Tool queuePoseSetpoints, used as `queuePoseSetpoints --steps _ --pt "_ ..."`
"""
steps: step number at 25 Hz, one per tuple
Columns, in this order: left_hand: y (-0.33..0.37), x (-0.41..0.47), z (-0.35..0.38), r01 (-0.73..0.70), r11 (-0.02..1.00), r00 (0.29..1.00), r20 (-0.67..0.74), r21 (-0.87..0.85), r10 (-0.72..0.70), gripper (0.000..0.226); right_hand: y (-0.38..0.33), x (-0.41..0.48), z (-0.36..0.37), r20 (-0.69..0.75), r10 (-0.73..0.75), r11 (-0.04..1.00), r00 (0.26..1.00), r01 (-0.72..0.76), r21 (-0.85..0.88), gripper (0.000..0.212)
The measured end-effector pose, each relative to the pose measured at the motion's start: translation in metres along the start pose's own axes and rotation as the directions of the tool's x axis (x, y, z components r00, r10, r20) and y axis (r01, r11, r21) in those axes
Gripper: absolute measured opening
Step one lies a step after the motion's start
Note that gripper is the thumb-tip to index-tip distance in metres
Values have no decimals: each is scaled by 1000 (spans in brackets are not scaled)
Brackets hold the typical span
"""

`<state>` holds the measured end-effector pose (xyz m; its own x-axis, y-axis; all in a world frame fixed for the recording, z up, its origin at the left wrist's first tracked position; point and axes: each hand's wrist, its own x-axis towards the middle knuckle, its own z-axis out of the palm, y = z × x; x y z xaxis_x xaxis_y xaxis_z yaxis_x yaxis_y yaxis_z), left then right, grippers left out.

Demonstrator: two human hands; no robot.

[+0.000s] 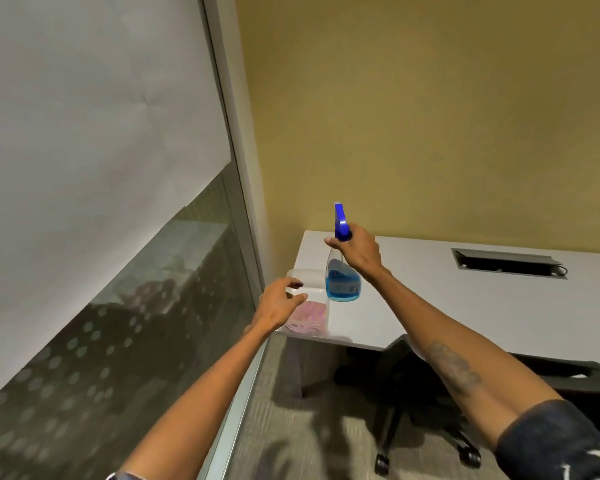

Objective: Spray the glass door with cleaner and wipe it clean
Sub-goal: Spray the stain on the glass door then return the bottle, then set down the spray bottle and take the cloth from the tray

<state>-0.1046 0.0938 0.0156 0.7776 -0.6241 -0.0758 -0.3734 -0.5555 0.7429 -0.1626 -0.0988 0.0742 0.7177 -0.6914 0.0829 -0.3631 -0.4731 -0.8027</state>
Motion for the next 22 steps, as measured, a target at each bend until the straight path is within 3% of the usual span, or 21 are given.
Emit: queuePoseSetpoints --steps 5,9,18,22 --pt "-19 81 25 8 980 987 159 198 -40 39 62 76 20 -3 85 996 996 -85 -9 33" --pt "-30 152 47 50 953 926 344 300 -157 47 109 130 41 24 152 988 988 -152 16 29" --pt "-95 258 107 31 868 888 386 496 -252 58 178 199 95 105 171 985 980 -170 -14 34" --pt "-124 283 128 -53 811 895 389 582 -220 58 203 212 109 99 167 986 981 -167 -12 38"
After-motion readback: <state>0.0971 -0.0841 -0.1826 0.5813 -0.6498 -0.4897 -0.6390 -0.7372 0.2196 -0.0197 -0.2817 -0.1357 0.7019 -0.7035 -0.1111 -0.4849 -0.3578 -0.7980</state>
